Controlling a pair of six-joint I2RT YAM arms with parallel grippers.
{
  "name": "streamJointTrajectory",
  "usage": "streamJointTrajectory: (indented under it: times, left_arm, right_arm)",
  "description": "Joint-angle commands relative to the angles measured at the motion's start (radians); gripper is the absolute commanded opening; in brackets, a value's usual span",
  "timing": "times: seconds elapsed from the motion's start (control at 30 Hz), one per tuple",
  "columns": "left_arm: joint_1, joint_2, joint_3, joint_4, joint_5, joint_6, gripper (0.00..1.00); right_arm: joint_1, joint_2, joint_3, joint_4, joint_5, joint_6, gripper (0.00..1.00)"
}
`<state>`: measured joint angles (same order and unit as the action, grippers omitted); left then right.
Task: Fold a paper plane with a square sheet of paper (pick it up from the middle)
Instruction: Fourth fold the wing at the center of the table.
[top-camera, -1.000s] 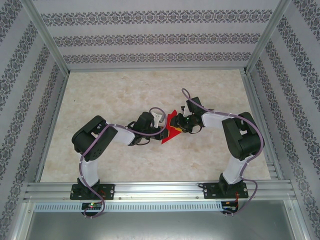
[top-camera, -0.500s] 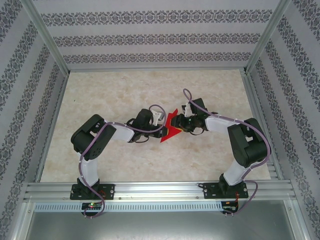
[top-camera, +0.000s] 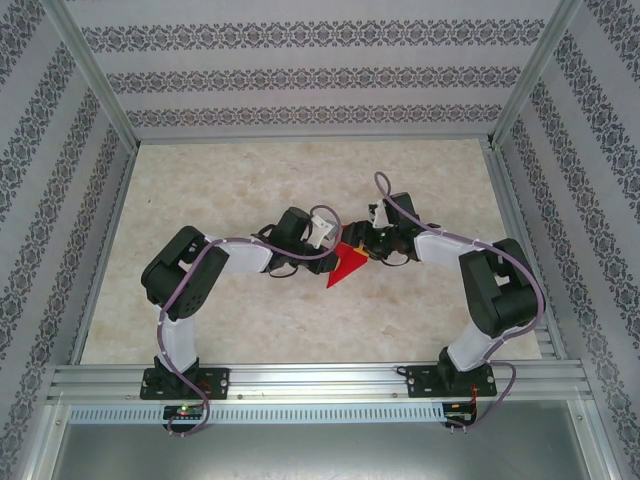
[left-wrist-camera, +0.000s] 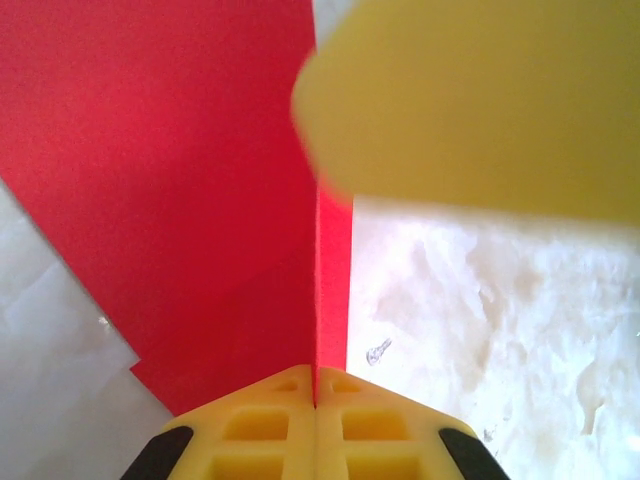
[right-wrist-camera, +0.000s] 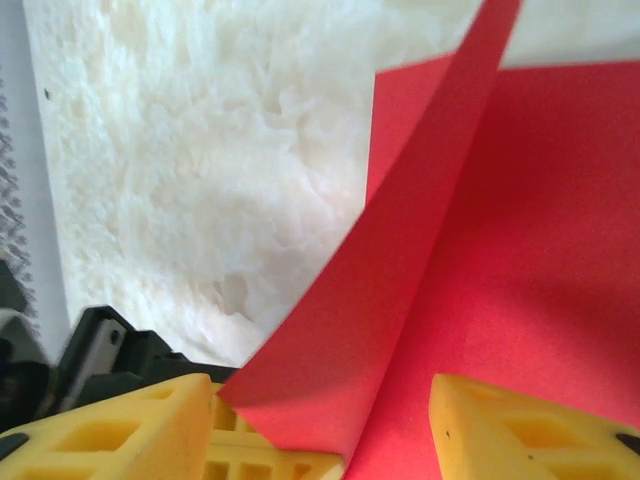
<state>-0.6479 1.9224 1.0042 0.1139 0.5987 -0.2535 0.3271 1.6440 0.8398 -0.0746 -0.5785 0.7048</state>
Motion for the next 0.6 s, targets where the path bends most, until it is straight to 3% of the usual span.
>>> streamJointTrajectory:
  times: [0.0, 0.3, 0.57]
  left_arm:
    - [0.011, -0.026, 0.035, -0.117, -0.013, 0.170, 0.06]
    - [0.032, -0.063, 0.130, -0.337, -0.011, 0.443, 0.05]
    - [0.042, -0.123, 0.119, -0.447, -0.020, 0.547, 0.05]
  right_arm:
    - [-0.046, -0.105, -0.016, -0.001, 0.028, 0.096, 0.63]
    - [-0.119, -0.207, 0.092, -0.325, 0.154, 0.060, 0.72]
    - [-0.098, -0.176, 0.121, -0.358, 0.118, 0.103, 0.73]
